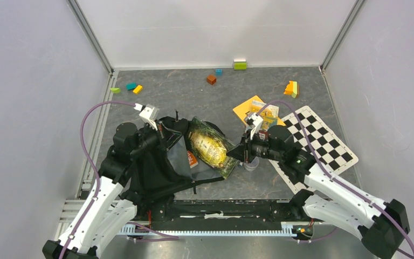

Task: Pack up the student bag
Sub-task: Place the book in the student bag.

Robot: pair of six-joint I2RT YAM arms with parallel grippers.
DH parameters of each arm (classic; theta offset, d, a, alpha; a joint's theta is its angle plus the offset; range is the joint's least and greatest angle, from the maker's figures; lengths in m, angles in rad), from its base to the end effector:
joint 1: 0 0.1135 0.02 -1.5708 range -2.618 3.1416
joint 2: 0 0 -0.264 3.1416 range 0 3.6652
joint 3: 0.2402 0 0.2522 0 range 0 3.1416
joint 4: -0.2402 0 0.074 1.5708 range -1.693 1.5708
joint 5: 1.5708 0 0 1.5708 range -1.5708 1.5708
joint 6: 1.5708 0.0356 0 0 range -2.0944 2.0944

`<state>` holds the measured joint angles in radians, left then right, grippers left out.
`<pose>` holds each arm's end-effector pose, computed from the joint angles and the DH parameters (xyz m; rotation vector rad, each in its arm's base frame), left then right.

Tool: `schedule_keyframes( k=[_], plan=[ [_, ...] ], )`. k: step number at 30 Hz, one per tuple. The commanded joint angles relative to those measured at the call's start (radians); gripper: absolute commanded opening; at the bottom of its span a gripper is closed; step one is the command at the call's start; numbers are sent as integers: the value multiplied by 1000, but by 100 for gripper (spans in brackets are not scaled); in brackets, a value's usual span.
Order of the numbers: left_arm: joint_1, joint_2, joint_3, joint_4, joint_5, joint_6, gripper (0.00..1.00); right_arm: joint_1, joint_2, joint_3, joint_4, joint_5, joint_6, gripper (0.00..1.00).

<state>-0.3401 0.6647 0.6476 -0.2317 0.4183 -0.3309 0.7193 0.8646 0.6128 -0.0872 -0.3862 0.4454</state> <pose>0.1473 -0.0675 0.3059 0.3151 1.8554 -0.8476 0.1429 0.1430 0.2759 -0.5578 1.9809 1.1264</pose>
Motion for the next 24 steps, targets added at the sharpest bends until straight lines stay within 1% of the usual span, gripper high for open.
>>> schedule_keyframes(
  k=[1,7,10,14,16,21,24],
  plan=[
    [-1,-21,24,50,-19,38,2,33,43,-20,182,-98,77,0],
    [-2,-17,25,51,-12,39,2,122,148,-17,237,-162,108,0],
    [-2,-19,26,51,-13,38,2,160,204,-17,291,-136,127,0],
    [-2,-19,25,51,-10,38,2,175,316,-10,390,-67,157,0],
    [-1,-19,24,50,-9,37,2,174,395,18,423,-39,183,0],
    [-2,-19,23,54,-6,35,2,174,601,138,518,-39,273,0],
    [-2,-19,23,54,-2,33,2,174,666,200,507,7,273,0]
  ],
)
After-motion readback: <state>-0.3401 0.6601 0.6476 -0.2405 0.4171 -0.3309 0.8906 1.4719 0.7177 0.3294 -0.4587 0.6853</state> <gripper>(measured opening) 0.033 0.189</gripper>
